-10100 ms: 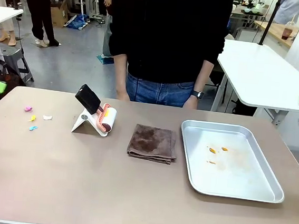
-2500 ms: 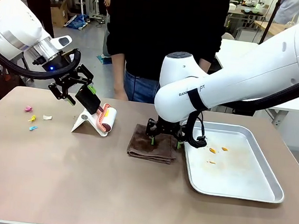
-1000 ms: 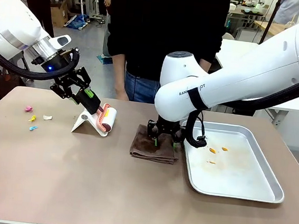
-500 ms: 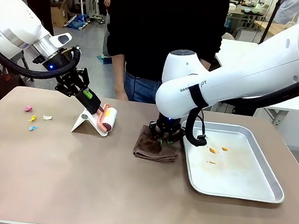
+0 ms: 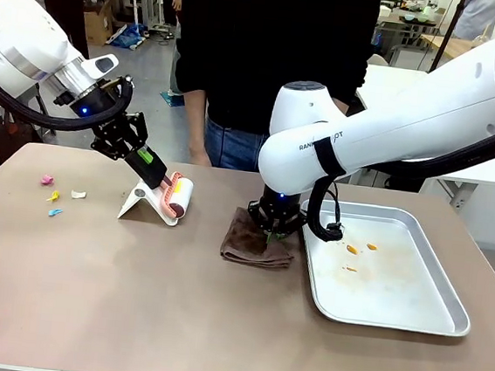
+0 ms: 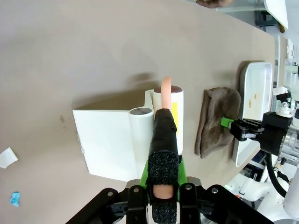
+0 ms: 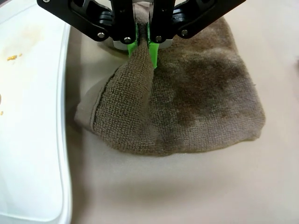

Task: Clean the surface of the table.
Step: Hold the Lint Roller with your left hand and the towel with your right hand.

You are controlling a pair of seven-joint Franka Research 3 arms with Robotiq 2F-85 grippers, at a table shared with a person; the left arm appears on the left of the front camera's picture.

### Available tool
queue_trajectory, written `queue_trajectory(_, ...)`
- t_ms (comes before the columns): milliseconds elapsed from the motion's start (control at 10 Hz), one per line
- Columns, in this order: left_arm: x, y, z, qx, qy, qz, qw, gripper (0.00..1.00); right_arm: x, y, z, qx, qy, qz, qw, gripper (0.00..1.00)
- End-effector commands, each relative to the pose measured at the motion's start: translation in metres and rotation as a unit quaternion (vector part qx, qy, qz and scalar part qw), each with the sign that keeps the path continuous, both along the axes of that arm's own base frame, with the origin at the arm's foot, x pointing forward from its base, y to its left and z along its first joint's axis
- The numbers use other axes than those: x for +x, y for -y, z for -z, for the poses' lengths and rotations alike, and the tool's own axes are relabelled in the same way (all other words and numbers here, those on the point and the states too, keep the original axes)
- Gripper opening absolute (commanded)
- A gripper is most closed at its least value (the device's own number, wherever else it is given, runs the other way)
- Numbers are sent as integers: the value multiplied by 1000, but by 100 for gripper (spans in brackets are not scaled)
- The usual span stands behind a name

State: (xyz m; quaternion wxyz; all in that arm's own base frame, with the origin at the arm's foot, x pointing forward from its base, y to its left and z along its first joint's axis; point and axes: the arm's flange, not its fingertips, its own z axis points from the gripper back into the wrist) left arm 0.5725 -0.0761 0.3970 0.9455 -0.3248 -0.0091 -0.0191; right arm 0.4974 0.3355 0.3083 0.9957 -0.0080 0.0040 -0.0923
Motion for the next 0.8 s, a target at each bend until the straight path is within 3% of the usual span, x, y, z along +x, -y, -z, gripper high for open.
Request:
queue_trajectory(0, -4, -4, -2, -16, 19, -2, 1000, 0, -5, 7, 14, 11, -10, -8, 1000, 0)
queue_trajectory(100, -5, -4, -6, -23, 26, -2, 999, 0, -5, 10, 10, 32, -4, -11, 999, 0)
queue_trajectory(300, -11, -5, -23, -44, 52, 0, 998, 0, -5, 31, -14, 146, 12, -19, 989, 0)
queue_trajectory(500, -22, -10, -40, -67, 73, 17, 995, 0, -8, 55, -34, 245, 17, -32, 969, 0)
queue_trajectory(700, -36, -21, -50, -108, 86, 39, 990, 0, -23, 79, -50, 353, 21, -84, 932, 0)
